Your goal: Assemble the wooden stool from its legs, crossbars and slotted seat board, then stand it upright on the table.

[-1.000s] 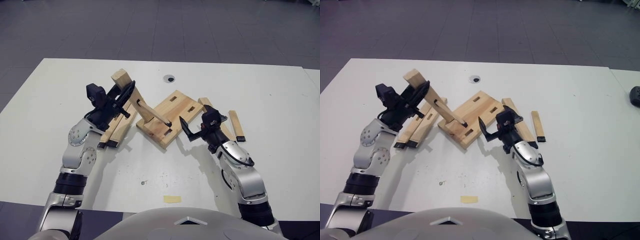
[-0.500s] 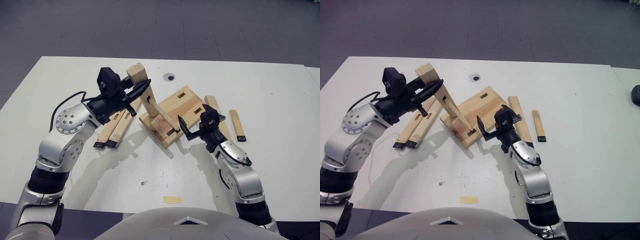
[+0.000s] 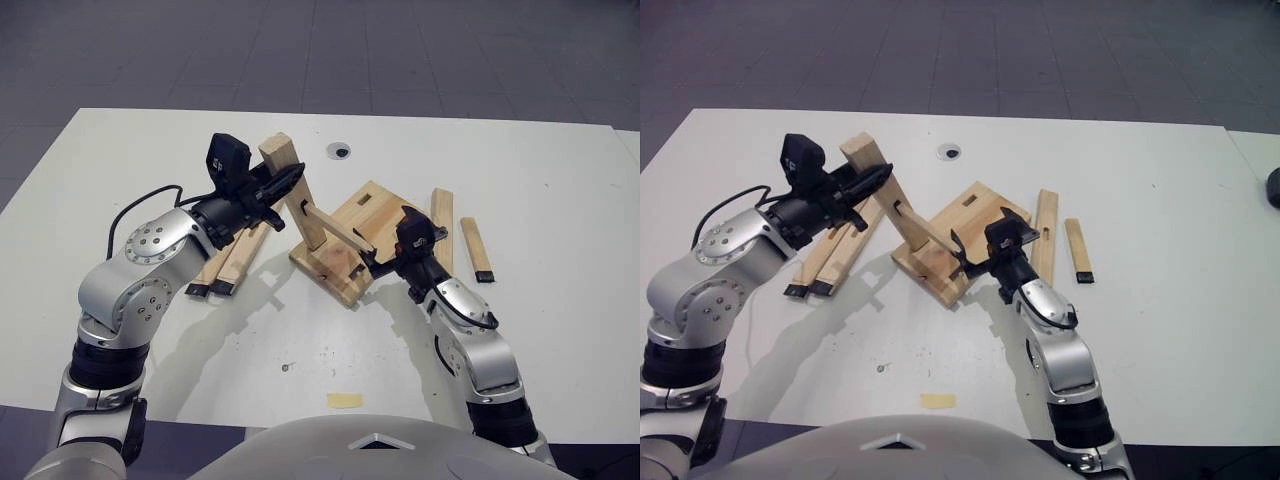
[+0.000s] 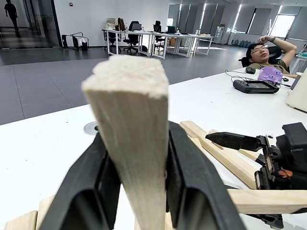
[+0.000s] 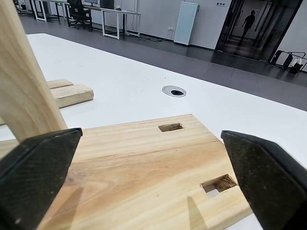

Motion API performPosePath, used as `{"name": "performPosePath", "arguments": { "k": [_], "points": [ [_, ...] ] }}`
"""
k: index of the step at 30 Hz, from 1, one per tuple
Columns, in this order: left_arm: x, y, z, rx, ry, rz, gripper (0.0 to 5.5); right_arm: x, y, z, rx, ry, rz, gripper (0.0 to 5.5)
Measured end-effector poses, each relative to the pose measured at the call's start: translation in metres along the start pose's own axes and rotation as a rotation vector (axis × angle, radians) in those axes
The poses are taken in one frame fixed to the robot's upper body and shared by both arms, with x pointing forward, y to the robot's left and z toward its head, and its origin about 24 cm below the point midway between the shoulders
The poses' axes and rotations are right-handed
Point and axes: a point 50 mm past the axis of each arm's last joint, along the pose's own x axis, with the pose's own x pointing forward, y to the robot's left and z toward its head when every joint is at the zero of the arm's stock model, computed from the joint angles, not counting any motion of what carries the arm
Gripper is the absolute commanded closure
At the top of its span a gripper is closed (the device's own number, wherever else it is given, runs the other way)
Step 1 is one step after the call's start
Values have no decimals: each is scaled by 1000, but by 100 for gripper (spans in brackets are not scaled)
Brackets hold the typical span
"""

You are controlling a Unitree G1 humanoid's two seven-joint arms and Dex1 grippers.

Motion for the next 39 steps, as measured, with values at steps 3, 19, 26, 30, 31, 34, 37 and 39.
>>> {"name": "performPosePath", "arguments": {
  "k": [3,19,26,30,31,34,37,39],
  "points": [
    [-2,0,-1,8,-4,2,390,0,0,0,-1,1,1,10],
    [-2,-4,87,-106,-397,-78,136,1,0,0,-2,3,8,10],
    [-31,32,154,-59,-609,71,17,0,0,-2,1,7,8,10],
    [-44,78,121,10,-366,319,11,-2,-2,-4,5,16,-2,10],
    [-47,92,95,20,-228,379,11,-3,-2,-4,6,18,-6,10],
    [-58,108,25,26,111,425,11,-4,-3,-6,10,24,-10,10],
    [-65,107,-27,27,339,388,11,-5,-4,-8,12,29,-18,10],
    [-62,103,-37,52,381,339,11,-5,-4,-8,13,30,-18,10]
  ]
}}
